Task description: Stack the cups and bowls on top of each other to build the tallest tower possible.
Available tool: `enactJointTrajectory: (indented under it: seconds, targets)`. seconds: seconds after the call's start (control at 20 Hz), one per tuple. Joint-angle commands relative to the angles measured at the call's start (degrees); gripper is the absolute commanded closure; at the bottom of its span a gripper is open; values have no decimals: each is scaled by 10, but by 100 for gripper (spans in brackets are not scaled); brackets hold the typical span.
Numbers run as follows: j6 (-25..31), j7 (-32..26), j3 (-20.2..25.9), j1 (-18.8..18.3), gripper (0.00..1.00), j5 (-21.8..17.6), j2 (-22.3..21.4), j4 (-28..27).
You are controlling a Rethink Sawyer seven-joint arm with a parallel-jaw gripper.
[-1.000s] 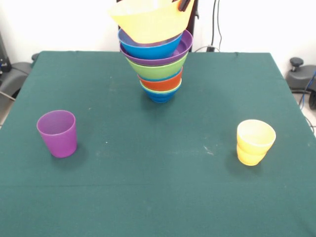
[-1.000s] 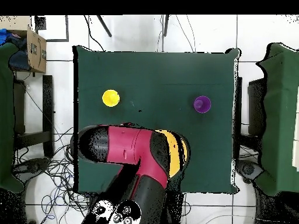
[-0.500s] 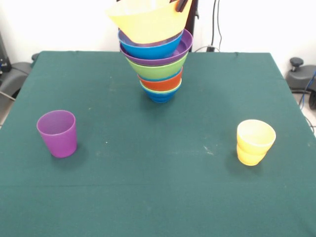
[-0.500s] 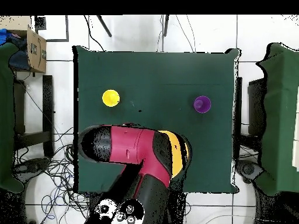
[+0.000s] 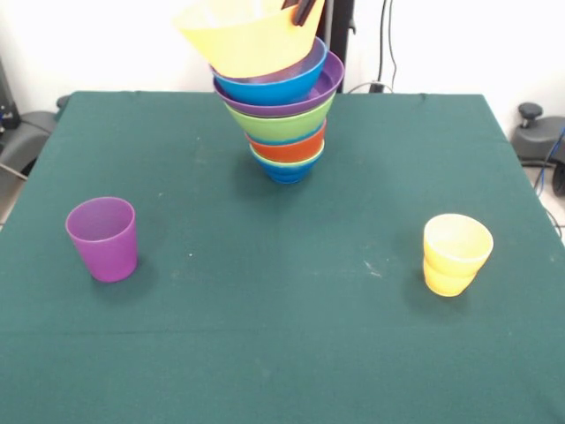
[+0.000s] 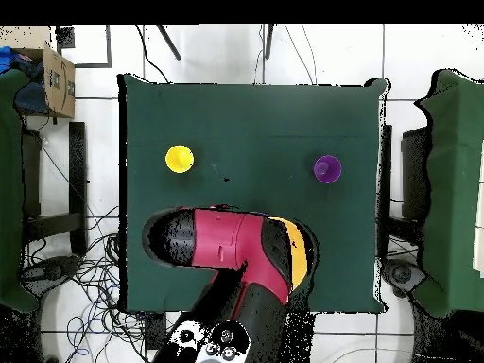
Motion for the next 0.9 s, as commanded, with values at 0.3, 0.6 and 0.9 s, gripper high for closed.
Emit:
enactJointTrajectory:
  seconds: [0.3, 0.6, 0.9]
  targets:
    - [-49, -19, 73, -13, 100, -51, 34, 46]
    - [-45, -12, 77, -12, 100, -43, 38, 49]
    - [-37, -8, 79, -10, 100, -40, 35, 48]
